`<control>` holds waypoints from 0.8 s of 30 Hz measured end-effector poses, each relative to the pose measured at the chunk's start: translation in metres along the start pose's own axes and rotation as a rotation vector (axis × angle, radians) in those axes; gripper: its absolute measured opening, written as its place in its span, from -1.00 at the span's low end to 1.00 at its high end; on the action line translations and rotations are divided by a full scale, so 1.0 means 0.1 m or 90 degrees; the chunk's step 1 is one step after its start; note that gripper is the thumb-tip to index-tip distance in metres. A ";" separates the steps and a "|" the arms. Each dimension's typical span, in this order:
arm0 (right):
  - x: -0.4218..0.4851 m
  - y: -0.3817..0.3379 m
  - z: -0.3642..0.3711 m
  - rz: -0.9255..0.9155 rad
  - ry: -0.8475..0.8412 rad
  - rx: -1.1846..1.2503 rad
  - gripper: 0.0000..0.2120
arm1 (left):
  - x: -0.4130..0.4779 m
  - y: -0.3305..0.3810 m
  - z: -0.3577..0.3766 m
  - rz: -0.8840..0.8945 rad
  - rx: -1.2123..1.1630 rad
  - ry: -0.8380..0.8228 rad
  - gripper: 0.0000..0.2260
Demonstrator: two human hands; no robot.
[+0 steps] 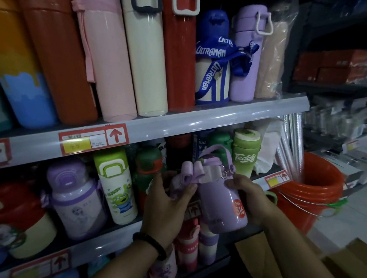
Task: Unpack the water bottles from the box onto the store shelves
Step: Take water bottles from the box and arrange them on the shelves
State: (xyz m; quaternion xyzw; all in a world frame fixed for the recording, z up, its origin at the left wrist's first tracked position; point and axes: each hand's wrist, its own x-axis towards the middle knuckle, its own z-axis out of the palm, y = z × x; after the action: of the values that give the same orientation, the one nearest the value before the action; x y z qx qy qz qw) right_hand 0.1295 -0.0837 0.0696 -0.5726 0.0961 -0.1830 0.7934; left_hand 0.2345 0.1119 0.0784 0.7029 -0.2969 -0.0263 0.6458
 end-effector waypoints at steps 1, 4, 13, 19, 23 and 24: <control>0.00 0.01 0.01 0.011 0.010 0.007 -0.36 | 0.01 0.00 -0.01 0.008 0.004 0.018 -0.61; 0.00 0.03 0.00 0.053 0.028 0.037 -0.08 | 0.01 0.01 -0.01 0.019 0.007 0.045 -0.59; -0.08 0.00 0.12 0.002 -0.060 -0.063 -0.16 | 0.08 0.07 -0.06 0.086 0.009 0.062 -0.55; -0.10 -0.06 0.16 -0.028 -0.096 -0.185 -0.31 | 0.16 0.11 -0.09 0.057 -0.007 0.079 -0.55; -0.08 -0.03 0.19 -0.041 -0.100 -0.162 -0.27 | 0.15 0.13 -0.05 -0.012 -0.037 0.070 -0.65; -0.07 -0.02 0.20 -0.047 -0.102 -0.155 -0.28 | 0.14 0.15 -0.04 -0.023 -0.036 0.062 -0.68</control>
State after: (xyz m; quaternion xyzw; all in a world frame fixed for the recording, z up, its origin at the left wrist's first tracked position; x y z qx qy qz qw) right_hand 0.1296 -0.0643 0.0777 -0.6806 0.0332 -0.1526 0.7158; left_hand 0.2419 0.1091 0.0974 0.6902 -0.2516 -0.0116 0.6784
